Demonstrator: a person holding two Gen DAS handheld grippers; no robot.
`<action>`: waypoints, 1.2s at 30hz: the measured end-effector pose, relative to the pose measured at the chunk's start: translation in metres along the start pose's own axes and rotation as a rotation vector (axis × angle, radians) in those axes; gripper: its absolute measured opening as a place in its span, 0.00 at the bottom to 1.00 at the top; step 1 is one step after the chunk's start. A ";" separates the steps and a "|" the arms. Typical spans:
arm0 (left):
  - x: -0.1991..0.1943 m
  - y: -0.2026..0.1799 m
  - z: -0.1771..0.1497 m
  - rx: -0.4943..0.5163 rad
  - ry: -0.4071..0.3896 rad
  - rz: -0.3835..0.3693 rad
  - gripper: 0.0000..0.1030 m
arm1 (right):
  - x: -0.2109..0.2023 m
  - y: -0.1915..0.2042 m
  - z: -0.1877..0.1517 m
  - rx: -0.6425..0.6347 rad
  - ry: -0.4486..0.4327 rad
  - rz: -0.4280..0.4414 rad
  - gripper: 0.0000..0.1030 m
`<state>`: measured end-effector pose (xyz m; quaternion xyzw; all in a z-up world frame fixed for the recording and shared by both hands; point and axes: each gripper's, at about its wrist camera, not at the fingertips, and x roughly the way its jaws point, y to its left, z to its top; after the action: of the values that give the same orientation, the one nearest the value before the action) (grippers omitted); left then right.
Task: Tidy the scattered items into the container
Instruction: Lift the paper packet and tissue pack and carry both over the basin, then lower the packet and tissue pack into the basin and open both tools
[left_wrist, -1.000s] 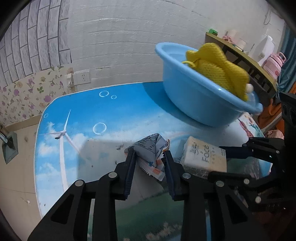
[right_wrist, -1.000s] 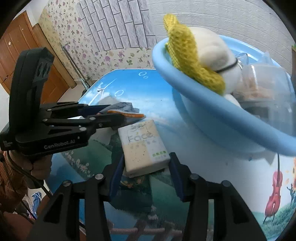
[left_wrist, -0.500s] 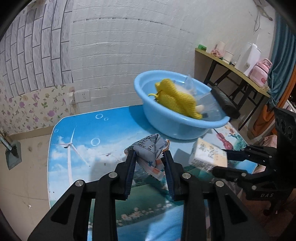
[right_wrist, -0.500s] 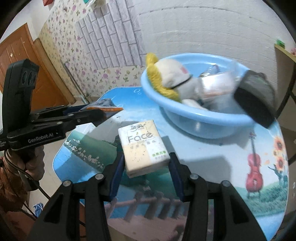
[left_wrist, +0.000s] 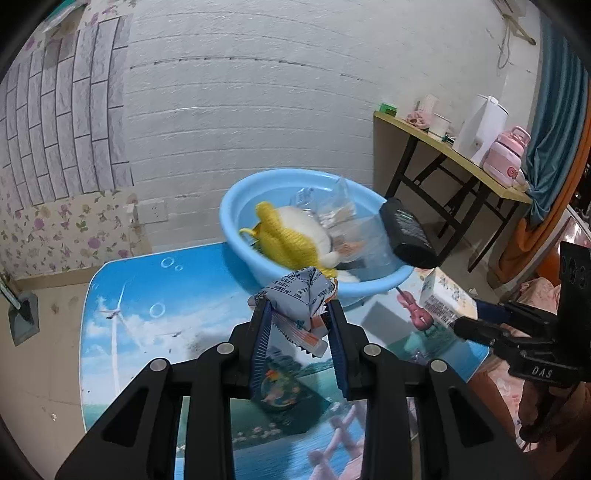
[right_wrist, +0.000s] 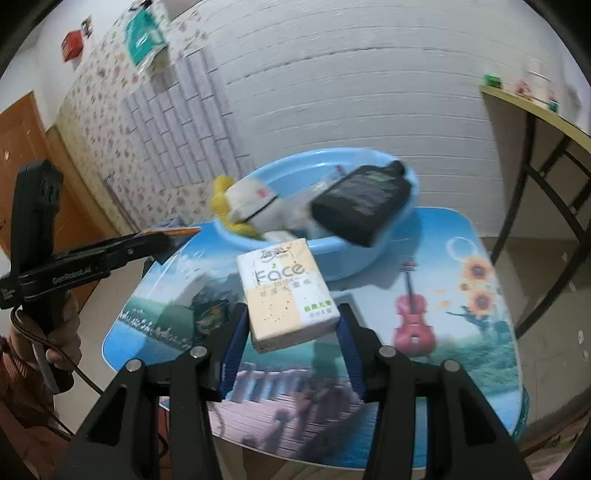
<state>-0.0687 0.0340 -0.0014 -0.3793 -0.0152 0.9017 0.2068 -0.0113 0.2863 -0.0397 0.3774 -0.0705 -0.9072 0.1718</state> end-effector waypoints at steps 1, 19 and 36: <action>0.001 -0.003 0.001 0.006 0.002 0.002 0.28 | 0.000 -0.003 0.001 0.009 -0.008 -0.007 0.45; 0.029 -0.027 0.034 0.045 0.011 0.010 0.28 | 0.011 -0.061 0.018 0.074 -0.046 -0.043 0.45; 0.065 -0.037 0.079 0.122 -0.036 -0.023 0.27 | 0.051 -0.058 0.059 0.014 -0.034 -0.008 0.45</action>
<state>-0.1505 0.1028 0.0176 -0.3495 0.0317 0.9052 0.2396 -0.1012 0.3213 -0.0468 0.3634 -0.0781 -0.9137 0.1641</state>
